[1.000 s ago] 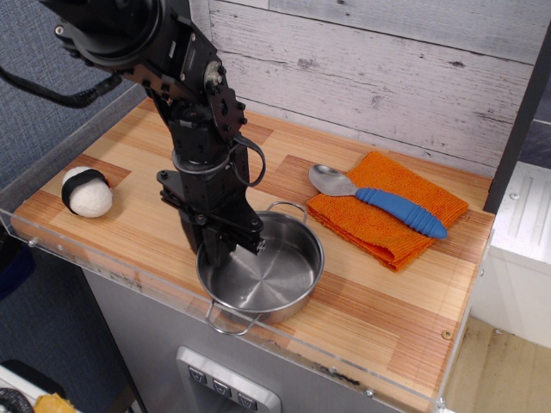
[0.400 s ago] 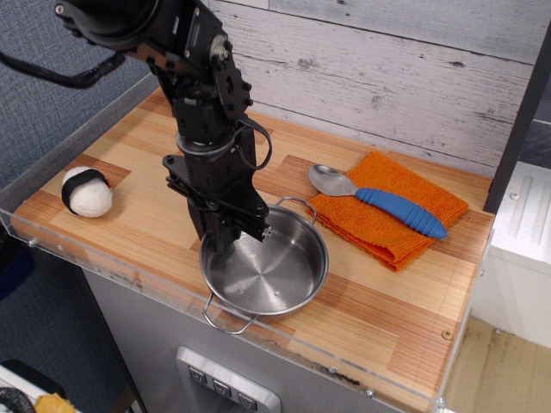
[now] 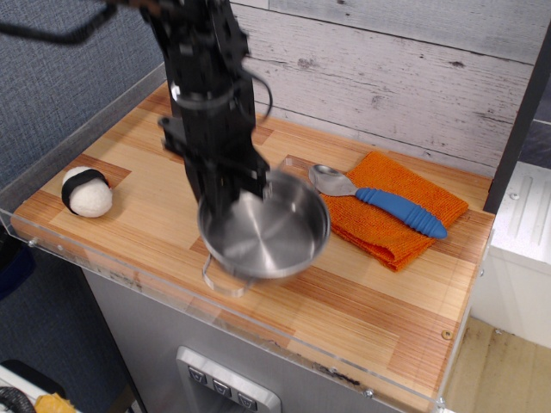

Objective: Move pot to upper left corner

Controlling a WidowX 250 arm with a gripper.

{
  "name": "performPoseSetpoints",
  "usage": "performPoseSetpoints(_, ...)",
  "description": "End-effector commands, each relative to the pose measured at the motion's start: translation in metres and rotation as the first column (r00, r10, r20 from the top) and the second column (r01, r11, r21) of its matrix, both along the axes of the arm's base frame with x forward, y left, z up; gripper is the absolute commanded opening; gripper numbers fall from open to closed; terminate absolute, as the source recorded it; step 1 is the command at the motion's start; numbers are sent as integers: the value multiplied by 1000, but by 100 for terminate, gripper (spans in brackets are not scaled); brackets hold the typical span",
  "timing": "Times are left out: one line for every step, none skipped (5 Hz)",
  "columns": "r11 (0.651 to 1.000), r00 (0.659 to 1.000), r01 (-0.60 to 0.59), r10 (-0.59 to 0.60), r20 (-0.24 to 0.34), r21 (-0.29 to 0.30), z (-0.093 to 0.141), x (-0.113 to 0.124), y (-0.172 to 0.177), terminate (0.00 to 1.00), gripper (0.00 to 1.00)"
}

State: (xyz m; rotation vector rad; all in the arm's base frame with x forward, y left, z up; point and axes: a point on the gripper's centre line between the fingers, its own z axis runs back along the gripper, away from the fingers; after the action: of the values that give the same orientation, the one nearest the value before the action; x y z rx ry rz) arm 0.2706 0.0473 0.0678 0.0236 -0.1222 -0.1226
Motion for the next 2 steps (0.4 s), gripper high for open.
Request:
performPoseSetpoints(942,940,-328,333,71,-72,35,26,38,0,0)
performPoseSetpoints(908,906,-412,417,69,-83,34,47,55,0,0)
